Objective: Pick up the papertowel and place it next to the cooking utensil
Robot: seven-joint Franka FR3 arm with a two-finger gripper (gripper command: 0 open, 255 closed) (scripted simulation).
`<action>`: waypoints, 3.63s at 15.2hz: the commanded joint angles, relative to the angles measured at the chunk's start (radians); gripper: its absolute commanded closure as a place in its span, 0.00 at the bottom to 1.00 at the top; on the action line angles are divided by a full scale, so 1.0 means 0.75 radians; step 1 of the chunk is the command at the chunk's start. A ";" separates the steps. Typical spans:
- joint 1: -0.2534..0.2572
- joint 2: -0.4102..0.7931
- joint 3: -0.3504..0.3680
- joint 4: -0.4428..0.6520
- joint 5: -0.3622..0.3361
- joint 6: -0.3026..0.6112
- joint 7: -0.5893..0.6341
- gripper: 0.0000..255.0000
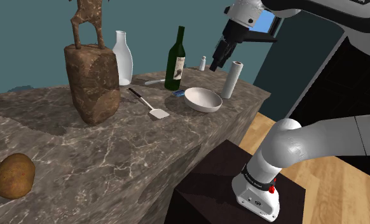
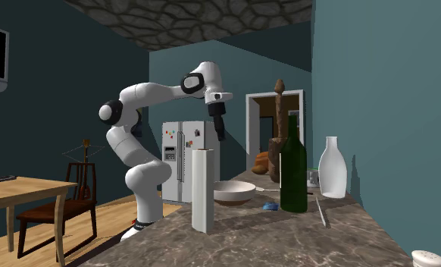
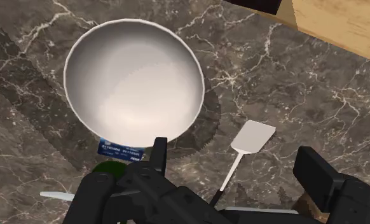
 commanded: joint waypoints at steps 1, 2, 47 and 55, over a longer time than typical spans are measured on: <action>0.000 0.000 0.000 0.000 0.000 0.000 0.000 0.00; -0.012 0.001 -0.025 -0.003 -0.018 0.003 -0.022 0.00; -0.232 0.323 -0.649 0.113 -0.335 0.286 -0.523 1.00; -0.226 0.337 -0.642 0.195 -0.326 0.218 -0.522 1.00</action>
